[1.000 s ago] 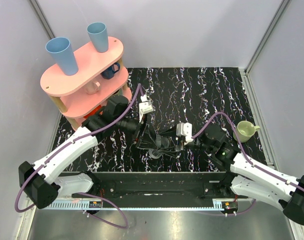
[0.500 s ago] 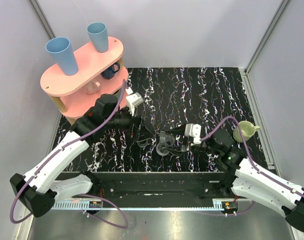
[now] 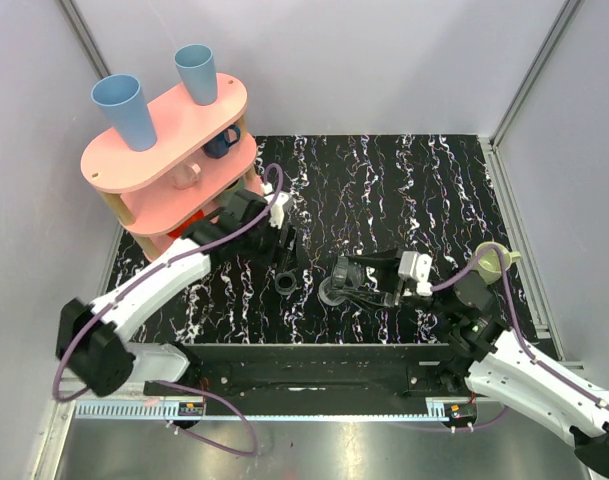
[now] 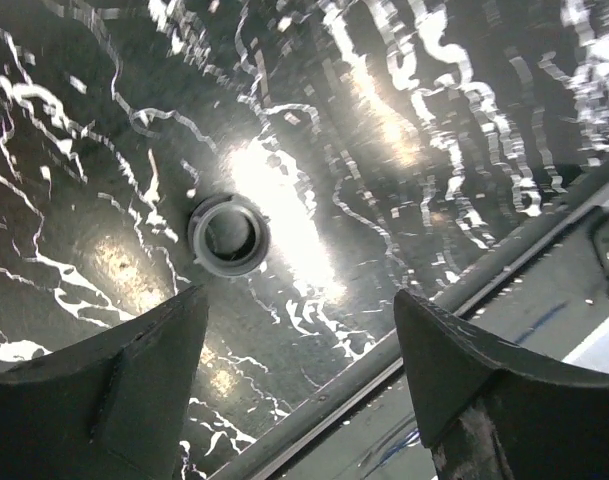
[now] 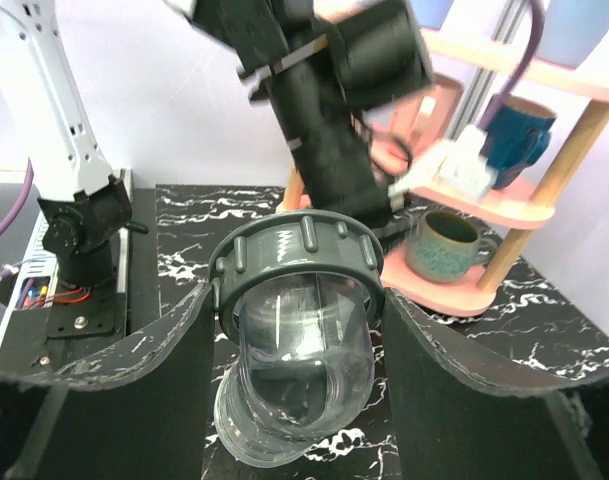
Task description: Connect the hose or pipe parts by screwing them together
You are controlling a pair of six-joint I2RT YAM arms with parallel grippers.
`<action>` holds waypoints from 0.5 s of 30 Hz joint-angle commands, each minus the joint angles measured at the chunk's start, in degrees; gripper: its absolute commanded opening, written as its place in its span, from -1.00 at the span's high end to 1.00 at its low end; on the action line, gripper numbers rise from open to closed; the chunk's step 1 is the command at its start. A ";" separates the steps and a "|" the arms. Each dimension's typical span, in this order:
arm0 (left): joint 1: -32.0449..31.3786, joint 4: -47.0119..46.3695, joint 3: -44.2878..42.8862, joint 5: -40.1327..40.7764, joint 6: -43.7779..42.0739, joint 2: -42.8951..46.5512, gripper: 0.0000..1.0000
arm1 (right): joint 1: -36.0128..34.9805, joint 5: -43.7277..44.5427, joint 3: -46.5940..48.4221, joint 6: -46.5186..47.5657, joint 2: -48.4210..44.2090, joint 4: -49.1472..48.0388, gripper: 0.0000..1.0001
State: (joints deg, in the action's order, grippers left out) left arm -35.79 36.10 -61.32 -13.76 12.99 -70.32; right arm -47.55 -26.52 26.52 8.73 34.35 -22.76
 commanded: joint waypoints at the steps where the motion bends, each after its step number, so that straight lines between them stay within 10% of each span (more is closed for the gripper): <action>1: -0.15 1.78 -0.11 7.16 3.52 -7.18 -0.57 | 0.44 4.02 0.37 -0.82 -3.84 -2.55 0.39; 15: -5.34 0.12 -3.98 12.35 0.28 -23.53 -0.55 | 0.35 5.78 -0.95 -0.29 -8.51 -0.26 0.42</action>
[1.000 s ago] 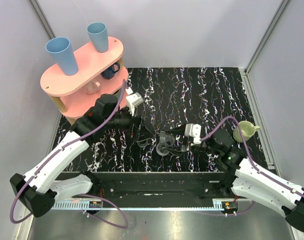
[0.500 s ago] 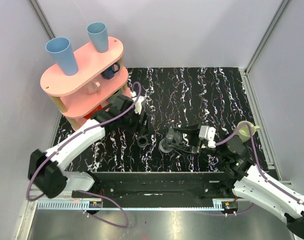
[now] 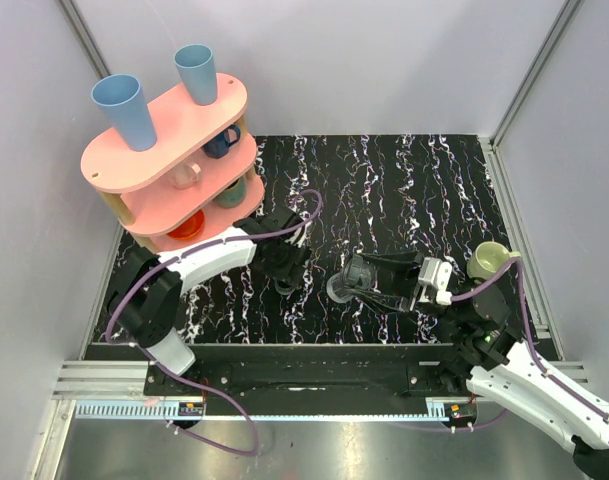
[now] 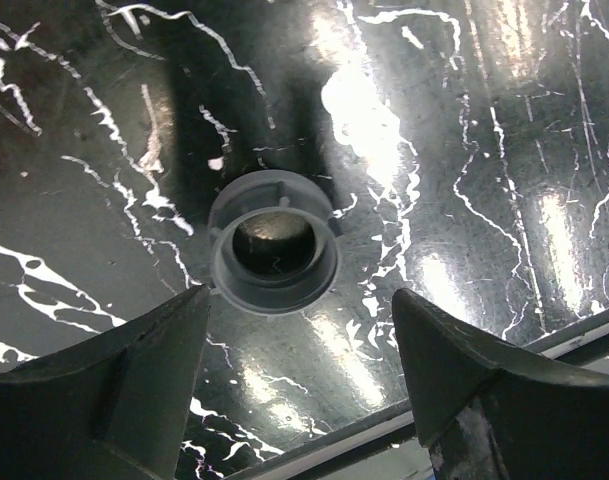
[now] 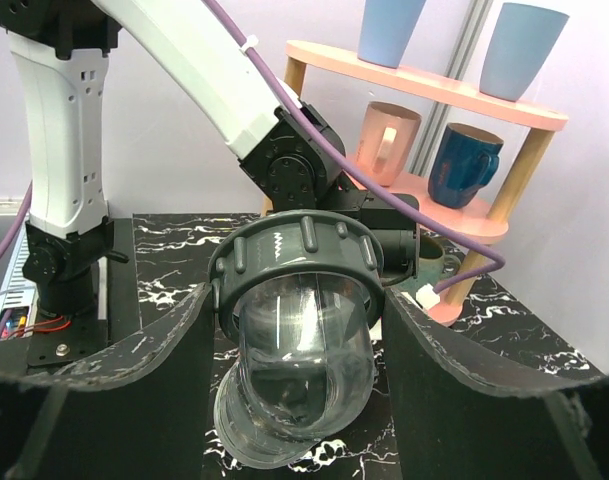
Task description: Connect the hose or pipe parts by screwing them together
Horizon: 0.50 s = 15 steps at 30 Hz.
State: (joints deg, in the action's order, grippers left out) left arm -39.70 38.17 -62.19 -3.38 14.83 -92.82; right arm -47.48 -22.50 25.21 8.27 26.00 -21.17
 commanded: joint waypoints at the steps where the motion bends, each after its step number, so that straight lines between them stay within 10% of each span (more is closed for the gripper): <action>1: -1.60 -2.05 -3.37 2.06 -2.34 -1.57 -0.54 | 0.37 1.76 0.36 0.16 0.02 -1.86 0.42; 15: -1.69 -2.49 -3.64 1.62 -4.81 -3.69 -0.49 | 0.29 1.76 0.28 0.52 -0.69 -1.33 0.43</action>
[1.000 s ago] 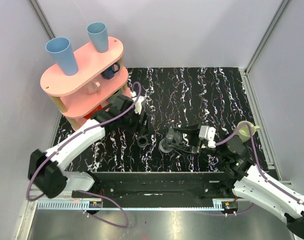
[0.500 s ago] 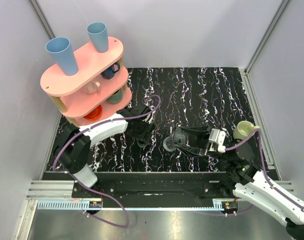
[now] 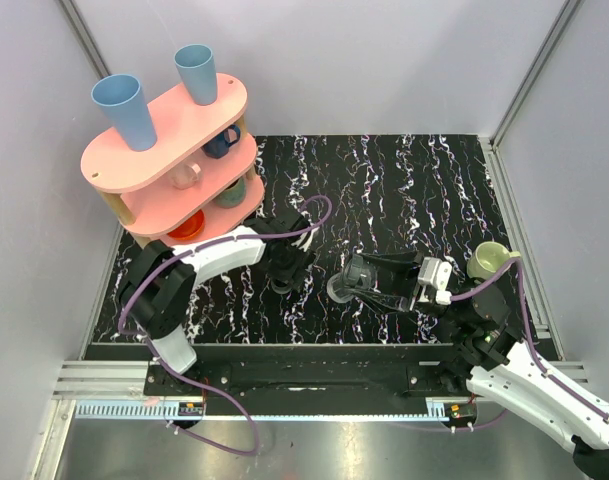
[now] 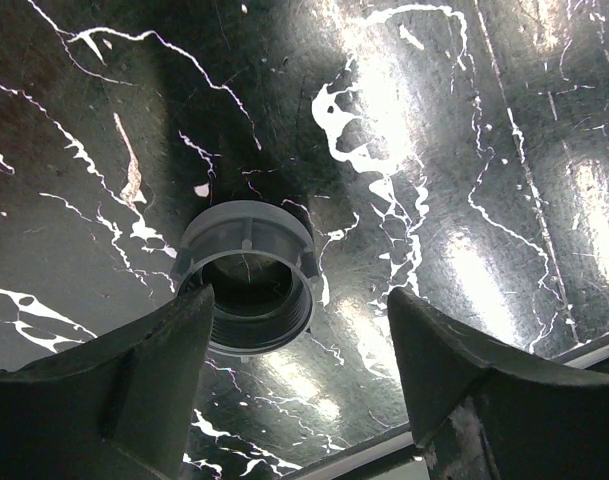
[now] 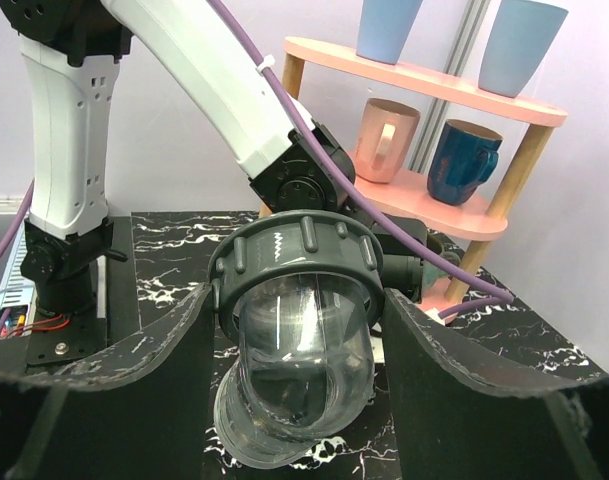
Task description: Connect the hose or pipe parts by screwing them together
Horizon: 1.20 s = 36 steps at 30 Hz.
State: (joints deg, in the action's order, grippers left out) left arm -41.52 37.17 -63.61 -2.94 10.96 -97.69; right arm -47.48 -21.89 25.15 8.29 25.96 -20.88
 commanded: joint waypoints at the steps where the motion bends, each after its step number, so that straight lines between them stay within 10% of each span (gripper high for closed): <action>1: 0.12 -1.48 -2.39 0.40 -1.12 1.88 -0.49 | 0.29 1.15 0.34 0.49 -0.73 -1.53 0.42; 36: 2.23 2.82 -3.45 1.54 -7.36 -1.71 -0.51 | 0.29 1.32 0.52 0.58 -1.52 -0.82 0.42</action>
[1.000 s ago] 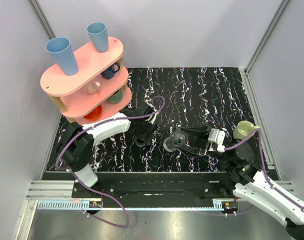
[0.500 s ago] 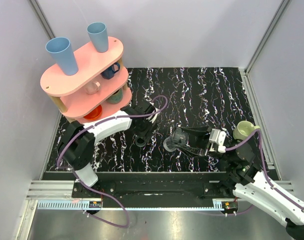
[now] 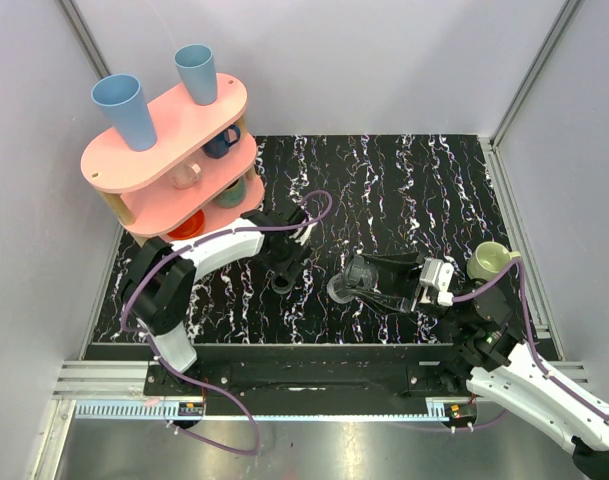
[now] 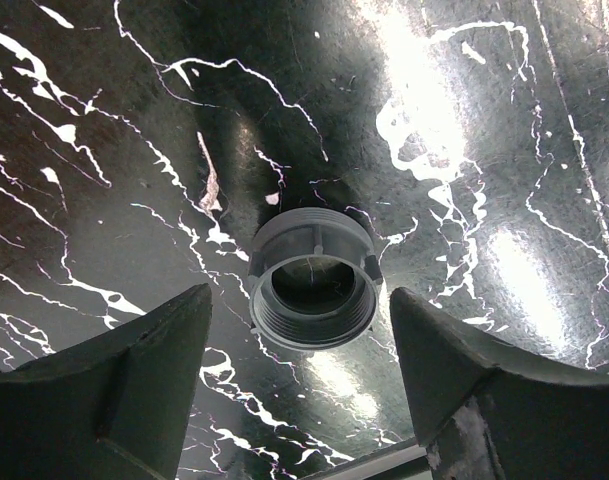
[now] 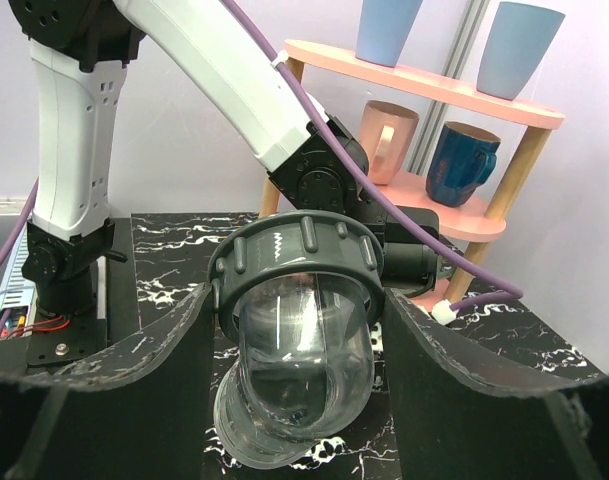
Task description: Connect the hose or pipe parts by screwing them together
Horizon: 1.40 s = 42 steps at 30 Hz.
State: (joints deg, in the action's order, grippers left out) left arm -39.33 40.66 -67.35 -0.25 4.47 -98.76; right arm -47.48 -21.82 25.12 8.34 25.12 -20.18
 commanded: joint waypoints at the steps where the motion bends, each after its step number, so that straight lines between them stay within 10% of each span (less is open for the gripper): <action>1: 0.13 -0.59 0.29 -1.42 -0.87 -0.73 -0.51 | 0.29 1.26 0.54 0.63 -0.78 -1.44 0.42; 42: 0.66 -0.24 0.82 -4.49 -1.04 -2.67 -0.14 | 0.29 0.91 0.63 0.45 -1.22 -1.17 0.42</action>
State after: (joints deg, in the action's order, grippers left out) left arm -39.03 40.82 -66.89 -3.29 4.01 -101.38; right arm -47.48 -21.85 25.12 8.34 24.47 -19.38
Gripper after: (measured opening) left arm 0.623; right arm 0.635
